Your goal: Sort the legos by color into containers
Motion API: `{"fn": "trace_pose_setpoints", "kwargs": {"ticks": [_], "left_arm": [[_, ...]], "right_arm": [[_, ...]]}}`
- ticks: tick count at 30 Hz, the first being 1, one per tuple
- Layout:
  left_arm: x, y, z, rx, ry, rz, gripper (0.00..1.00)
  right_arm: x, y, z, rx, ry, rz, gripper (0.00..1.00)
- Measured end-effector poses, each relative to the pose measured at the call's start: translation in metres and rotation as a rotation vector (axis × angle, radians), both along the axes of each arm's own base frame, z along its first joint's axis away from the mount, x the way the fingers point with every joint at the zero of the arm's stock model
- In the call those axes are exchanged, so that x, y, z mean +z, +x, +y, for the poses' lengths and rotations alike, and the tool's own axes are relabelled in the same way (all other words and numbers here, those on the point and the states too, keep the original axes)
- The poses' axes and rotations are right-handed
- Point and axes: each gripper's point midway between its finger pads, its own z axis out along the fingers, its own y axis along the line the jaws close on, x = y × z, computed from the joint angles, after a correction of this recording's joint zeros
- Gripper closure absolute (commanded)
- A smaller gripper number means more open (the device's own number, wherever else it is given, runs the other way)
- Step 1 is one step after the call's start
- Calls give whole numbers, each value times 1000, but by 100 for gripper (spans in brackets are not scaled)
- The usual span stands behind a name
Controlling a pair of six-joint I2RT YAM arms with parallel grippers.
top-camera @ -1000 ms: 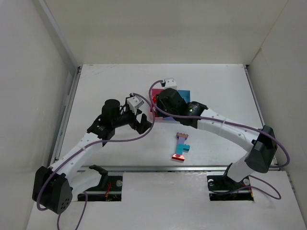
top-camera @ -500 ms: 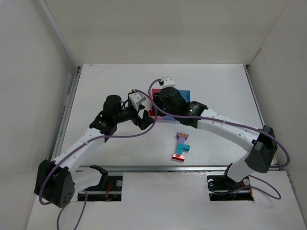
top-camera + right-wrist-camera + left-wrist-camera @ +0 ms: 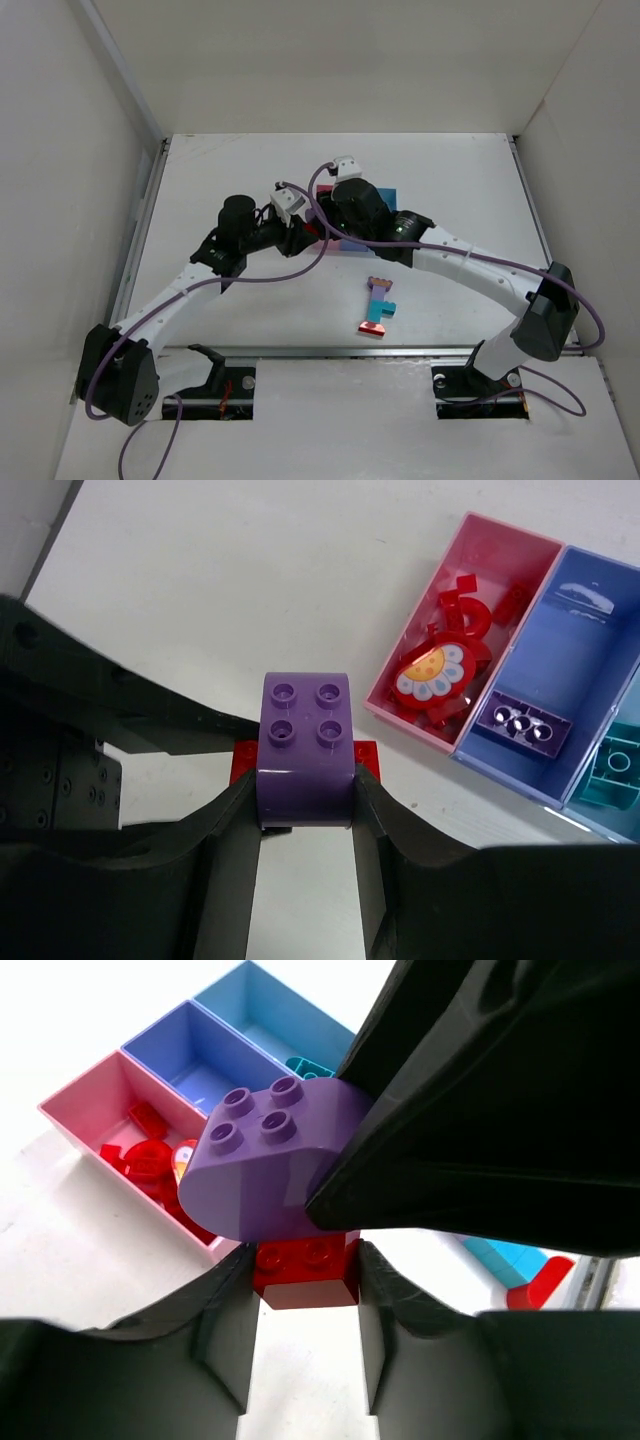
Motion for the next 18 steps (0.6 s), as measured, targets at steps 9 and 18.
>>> {"fn": "trace_pose_setpoints", "kwargs": {"ticks": [9,18], "left_arm": [[1,5,1,32,-2,-5,100],[-6,17,11,102,46,-33,100]], "right_arm": [[3,7,-5,-21,-25,-28,100],[17,50,-33,-110,-2,-31,100]]}}
